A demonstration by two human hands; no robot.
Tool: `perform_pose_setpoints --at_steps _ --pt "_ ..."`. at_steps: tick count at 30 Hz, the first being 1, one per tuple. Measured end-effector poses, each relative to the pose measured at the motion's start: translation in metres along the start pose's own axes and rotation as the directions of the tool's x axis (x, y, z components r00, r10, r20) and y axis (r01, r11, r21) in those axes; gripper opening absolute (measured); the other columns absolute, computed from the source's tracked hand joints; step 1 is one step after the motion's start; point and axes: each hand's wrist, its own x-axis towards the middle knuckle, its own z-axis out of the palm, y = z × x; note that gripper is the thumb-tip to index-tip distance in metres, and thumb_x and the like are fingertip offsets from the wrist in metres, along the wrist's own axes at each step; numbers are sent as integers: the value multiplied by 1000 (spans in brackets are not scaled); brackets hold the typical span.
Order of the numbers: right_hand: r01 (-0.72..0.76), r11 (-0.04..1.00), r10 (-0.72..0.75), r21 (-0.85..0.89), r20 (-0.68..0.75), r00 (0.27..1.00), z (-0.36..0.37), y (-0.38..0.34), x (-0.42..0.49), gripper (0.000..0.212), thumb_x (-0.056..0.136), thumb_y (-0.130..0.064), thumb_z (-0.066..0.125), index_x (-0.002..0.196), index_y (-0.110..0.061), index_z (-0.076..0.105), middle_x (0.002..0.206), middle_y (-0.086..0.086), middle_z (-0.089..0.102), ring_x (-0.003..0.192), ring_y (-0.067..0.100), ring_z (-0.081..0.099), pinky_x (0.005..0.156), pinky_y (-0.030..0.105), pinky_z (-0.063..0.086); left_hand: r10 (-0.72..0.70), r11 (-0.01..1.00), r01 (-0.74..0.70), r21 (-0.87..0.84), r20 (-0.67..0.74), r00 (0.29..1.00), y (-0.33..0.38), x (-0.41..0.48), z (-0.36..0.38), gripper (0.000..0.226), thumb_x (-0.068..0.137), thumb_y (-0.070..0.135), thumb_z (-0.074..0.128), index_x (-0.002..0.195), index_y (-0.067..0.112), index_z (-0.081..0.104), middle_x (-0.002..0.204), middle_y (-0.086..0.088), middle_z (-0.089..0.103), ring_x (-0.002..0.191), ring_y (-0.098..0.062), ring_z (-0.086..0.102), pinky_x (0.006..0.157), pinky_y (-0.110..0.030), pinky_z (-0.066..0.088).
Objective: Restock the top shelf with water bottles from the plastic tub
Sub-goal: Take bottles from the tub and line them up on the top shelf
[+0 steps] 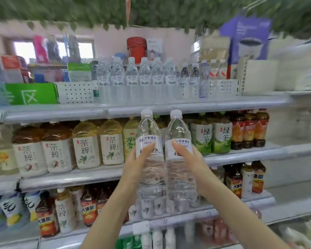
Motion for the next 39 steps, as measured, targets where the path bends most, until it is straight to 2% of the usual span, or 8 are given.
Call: perform_pose_setpoints --at_steps 4,8,12,21,27,33,35,39 --pt "63 997 -63 -36 12 998 -21 -16 8 93 65 -69 63 144 -31 33 146 -3 39 129 22 39 93 39 32 34 999 -35 -2 -23 999 7 2 26 52 82 48 57 129 31 45 116 10 48 87 -5 46 88 -35 31" --pt "105 994 -105 -5 54 993 -43 -34 14 79 73 -64 65 139 -29 39 137 -7 45 119 17 42 91 35 30 45 999 -47 -19 -62 997 16 0 54 55 82 49 58 131 31 40 103 13 43 99 -11 41 92 -37 33" --pt "146 989 -143 -31 86 986 -58 -51 18 85 69 -66 62 141 -27 39 139 -4 48 120 17 44 93 36 33 71 997 -73 -18 -83 994 26 0 73 36 84 49 55 114 34 41 86 24 44 79 -4 46 83 -30 31" --pt "151 988 -148 -31 85 985 -61 -66 43 96 66 -69 61 147 -29 29 149 -3 36 133 23 36 97 39 30 119 993 -118 16 -112 987 43 19 80 62 79 56 55 135 32 42 115 13 45 105 -13 39 88 -36 29" --pt "178 984 -178 23 24 984 -51 -64 70 73 79 -57 59 142 -25 37 127 -5 48 109 15 42 89 34 29 128 991 -126 34 -73 989 44 53 61 55 80 54 56 130 36 44 117 13 47 105 -12 41 88 -38 31" --pt "188 982 -187 24 -27 982 -50 -63 91 81 66 -63 62 135 -26 45 129 -2 55 116 20 51 91 36 37 166 985 -169 -27 -71 983 52 82 55 35 85 49 54 115 34 45 96 20 50 94 -10 46 87 -36 30" --pt "195 979 -193 52 -38 980 -53 -64 99 72 72 -59 62 134 -26 46 128 -2 56 114 18 52 91 34 36 194 979 -197 -45 -64 979 54 89 56 41 86 48 53 123 33 45 97 18 48 99 -10 40 86 -34 26" --pt "226 972 -221 70 -67 973 -61 -69 118 91 63 -67 65 140 -25 40 134 -2 52 119 18 47 91 32 31 208 976 -212 -50 -76 975 61 104 64 61 88 48 52 142 30 31 120 7 42 111 -15 36 96 -43 28"
